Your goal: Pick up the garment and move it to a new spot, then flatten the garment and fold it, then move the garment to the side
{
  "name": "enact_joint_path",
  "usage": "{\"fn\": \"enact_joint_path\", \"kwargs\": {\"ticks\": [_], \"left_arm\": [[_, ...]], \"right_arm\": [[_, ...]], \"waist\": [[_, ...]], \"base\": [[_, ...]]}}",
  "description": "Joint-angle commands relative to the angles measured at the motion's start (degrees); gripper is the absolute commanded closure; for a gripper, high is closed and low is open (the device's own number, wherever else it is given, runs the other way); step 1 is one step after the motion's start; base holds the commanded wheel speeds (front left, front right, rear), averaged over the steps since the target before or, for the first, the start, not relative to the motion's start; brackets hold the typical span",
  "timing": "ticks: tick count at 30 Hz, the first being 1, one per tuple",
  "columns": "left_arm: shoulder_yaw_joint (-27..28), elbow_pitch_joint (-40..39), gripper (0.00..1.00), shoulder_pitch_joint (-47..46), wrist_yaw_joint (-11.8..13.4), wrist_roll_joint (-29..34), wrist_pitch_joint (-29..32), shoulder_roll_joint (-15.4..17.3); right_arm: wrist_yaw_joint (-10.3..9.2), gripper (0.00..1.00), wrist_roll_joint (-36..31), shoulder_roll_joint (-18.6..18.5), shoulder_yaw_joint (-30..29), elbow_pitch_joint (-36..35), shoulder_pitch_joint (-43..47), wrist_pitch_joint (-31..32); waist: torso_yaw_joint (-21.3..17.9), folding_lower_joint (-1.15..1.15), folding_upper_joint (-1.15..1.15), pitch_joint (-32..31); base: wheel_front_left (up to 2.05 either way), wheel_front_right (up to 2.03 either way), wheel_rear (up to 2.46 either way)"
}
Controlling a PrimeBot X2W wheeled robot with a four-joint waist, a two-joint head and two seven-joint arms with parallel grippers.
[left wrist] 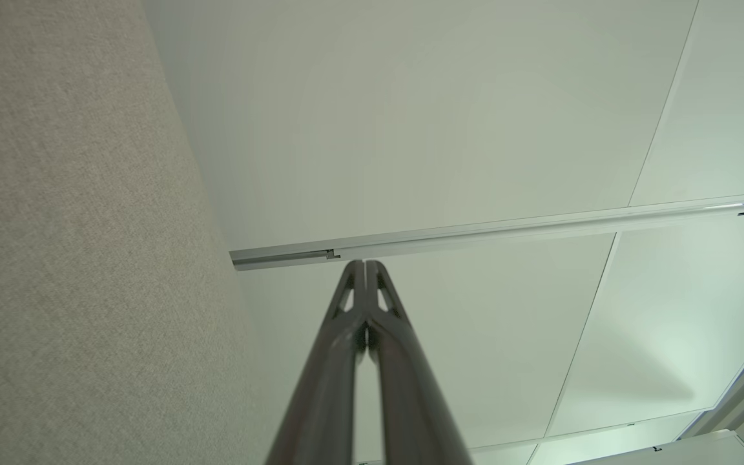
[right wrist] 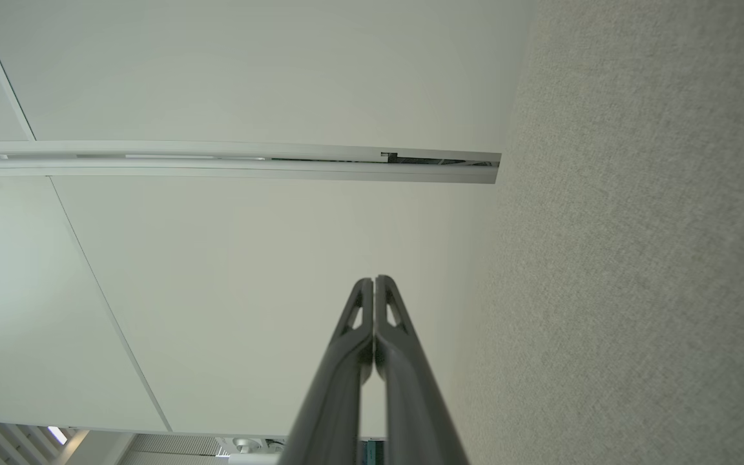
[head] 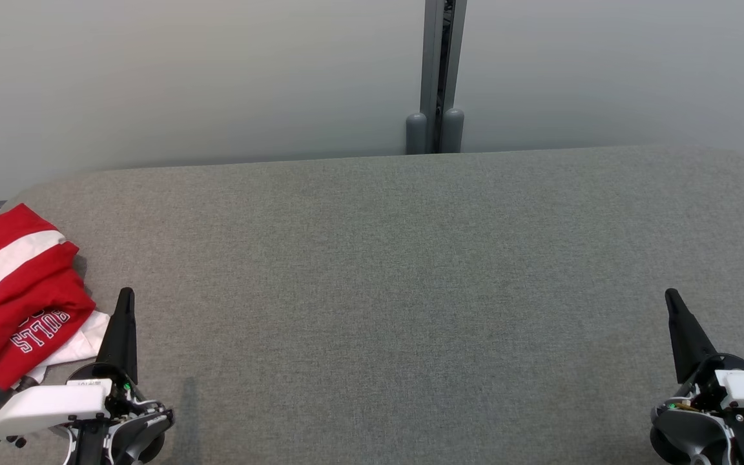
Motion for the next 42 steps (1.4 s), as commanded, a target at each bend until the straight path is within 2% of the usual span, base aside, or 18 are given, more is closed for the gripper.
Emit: {"fn": "enact_joint_path", "kwargs": {"ticks": [1,20,21,25,33,42], "left_arm": [[0.17,-0.18,1.00,0.26,-0.25,-0.07,0.15,0.31],[0.17,-0.18,1.00,0.26,-0.25,-0.06,0.15,0.31],[-0.02,0.18,0.00,0.06,0.01,0.00,-0.03,-0.03],[-0.21,2.13,0.00,1.73,0.02,0.00,-0.06,-0.78],[-1.49,1.66,0.00,1.83,0.01,1.47,-2.42,-0.52],[-1.07,1.76,0.00,2.06,-0.01,9.80,-4.85,-0.43]], "right_arm": [[0.02,1.00,0.12,-0.53,-0.01,-0.15,0.53,0.18],[0.02,1.00,0.12,-0.53,-0.01,-0.15,0.53,0.18],[0.01,0.00,-0.02,0.05,0.00,0.15,0.03,0.00],[-0.08,0.00,-0.03,1.00,0.07,2.00,1.59,-0.03],[-0.07,0.00,-2.21,0.08,2.27,0.58,1.80,-2.38],[-0.05,0.00,-9.65,-0.57,3.28,-0.04,1.97,-4.85]], "waist": [[0.00,0.00,0.00,0.00],[0.00,0.00,0.00,0.00],[0.00,0.00,0.00,0.00],[0.00,0.00,0.00,0.02],[-0.03,0.00,0.00,0.12],[-0.08,0.00,0.00,0.18]], "base": [[0.00,0.00,0.00],[0.00,0.00,0.00],[0.00,0.00,0.00],[0.00,0.00,0.00],[0.00,0.00,0.00],[0.00,0.00,0.00]]}}
